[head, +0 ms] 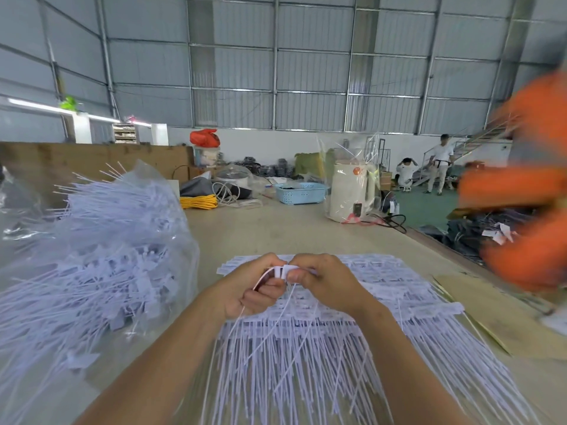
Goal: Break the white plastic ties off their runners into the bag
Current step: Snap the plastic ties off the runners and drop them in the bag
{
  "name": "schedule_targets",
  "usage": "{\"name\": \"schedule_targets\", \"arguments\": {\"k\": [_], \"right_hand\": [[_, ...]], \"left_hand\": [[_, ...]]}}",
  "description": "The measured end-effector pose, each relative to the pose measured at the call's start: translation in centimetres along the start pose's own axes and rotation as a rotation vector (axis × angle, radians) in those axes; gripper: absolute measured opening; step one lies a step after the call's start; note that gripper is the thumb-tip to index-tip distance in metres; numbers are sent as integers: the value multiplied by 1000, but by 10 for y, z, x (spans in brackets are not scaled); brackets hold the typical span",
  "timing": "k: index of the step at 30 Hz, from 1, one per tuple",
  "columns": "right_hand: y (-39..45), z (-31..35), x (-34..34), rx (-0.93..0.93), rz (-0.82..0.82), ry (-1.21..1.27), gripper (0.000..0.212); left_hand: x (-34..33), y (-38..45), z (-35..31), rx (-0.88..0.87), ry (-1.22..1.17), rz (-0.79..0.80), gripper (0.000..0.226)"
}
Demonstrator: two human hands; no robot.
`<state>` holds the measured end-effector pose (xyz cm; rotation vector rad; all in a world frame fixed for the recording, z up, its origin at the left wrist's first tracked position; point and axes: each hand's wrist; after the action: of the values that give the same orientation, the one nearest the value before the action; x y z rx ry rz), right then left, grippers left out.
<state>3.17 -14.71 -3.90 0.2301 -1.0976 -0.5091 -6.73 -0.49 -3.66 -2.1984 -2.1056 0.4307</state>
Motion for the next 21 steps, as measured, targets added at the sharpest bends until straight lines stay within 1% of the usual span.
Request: {"name": "schedule_targets", "arguments": {"k": [1,3,4,5,6,7,8,9,10,11,12,13,14,15,16,17,19,20,21], "right_hand": [[-1,-2,2,-2,-11,14,22],[-9,-11,14,-57,-57,23,36],[-15,-14,22,-89,-99,56,40],[-19,-16,29,-97,-161,134,42],[-21,-15,34,-85,-224,241,40],[-21,-12,36,-70,-261,360,33],[-19,-6,35,-66,-259,464,23],[-16,-1,33,-64,-222,527,14],[-14,4,30,-59,-168,542,11],[-13,8,27,-44,-114,518,11],[-13,10,25,-25,-74,478,12],[-13,12,23,-11,-57,441,13],[-13,12,22,-5,-66,411,15],[-11,12,21,-9,-101,380,16],[-10,12,18,-24,-148,347,15],[-9,11,15,-44,-194,319,15],[-8,11,11,-52,-276,290,22],[-8,11,9,-41,-311,280,28],[-8,11,10,-38,-331,276,33]], "left_hand": [[3,-2,-1,-13,-106,112,35],[10,-12,-8,-95,-464,440,32],[13,-20,-13,-161,-564,547,33],[16,-22,-18,-227,-575,522,36],[17,-19,-18,-275,-504,384,38],[15,-12,-14,-300,-364,178,38],[9,-4,-8,-314,-182,-73,37],[3,5,0,-335,-8,-289,35],[-4,13,6,-347,110,-415,34],[-10,19,10,-356,193,-482,36],[-16,23,12,-368,255,-508,42],[-20,25,10,-369,293,-500,53],[-24,24,7,-360,302,-477,64],[-30,23,4,-353,304,-441,70],[-36,22,3,-365,323,-402,71],[-43,21,3,-394,376,-378,68],[-52,22,5,-479,458,-385,51],[-53,23,6,-516,454,-412,42],[-54,23,5,-538,427,-442,37]]}}
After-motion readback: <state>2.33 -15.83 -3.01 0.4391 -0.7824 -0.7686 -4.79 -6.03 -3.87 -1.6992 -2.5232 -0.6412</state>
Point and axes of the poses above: each hand's wrist, its own y-axis towards the middle knuckle, its own x-axis out of the back of the hand, z = x × y, and after that the axes turned 6 degrees about z, right-handed
